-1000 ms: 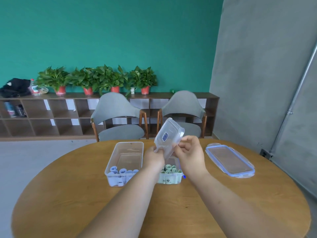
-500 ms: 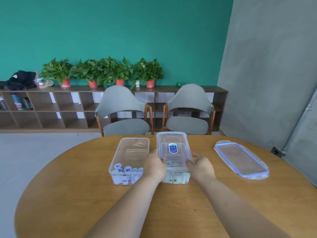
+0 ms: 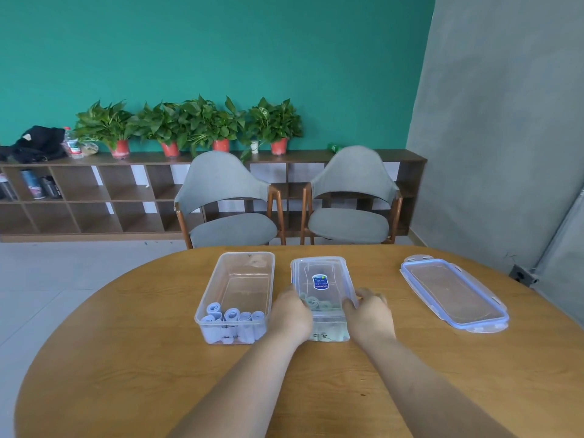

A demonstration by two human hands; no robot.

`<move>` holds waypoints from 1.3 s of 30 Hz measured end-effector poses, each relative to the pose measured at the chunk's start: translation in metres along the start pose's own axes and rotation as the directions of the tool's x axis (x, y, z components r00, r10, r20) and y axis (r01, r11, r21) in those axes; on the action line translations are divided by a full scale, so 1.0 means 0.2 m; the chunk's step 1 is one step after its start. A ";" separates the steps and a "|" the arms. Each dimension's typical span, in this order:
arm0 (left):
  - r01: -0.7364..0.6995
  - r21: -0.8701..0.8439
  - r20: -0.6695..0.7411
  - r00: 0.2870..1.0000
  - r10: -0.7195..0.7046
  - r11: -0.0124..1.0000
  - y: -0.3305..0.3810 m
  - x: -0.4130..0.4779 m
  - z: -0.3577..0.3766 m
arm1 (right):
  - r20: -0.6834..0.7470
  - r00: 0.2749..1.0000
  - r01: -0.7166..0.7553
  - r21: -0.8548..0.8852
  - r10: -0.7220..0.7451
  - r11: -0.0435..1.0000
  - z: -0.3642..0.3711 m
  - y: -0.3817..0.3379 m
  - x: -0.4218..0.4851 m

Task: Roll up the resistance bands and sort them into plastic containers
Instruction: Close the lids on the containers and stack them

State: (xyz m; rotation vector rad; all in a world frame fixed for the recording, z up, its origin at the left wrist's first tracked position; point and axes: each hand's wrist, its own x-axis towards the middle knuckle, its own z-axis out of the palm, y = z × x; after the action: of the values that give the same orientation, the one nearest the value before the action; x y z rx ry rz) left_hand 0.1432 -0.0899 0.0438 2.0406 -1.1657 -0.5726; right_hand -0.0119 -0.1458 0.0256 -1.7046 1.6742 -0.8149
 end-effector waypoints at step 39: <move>0.046 -0.220 0.031 0.999 -0.041 0.974 0.11 0.00 0.18 | -0.034 0.994 0.098 -0.077 -0.100 0.992 -0.18 0.16 0.10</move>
State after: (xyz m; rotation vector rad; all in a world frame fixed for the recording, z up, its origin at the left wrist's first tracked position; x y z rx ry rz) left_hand 0.1071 -0.1112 0.0375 1.8769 -1.0256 -0.7201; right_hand -0.0593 -0.1667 0.0237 -1.8472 1.6759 -0.8441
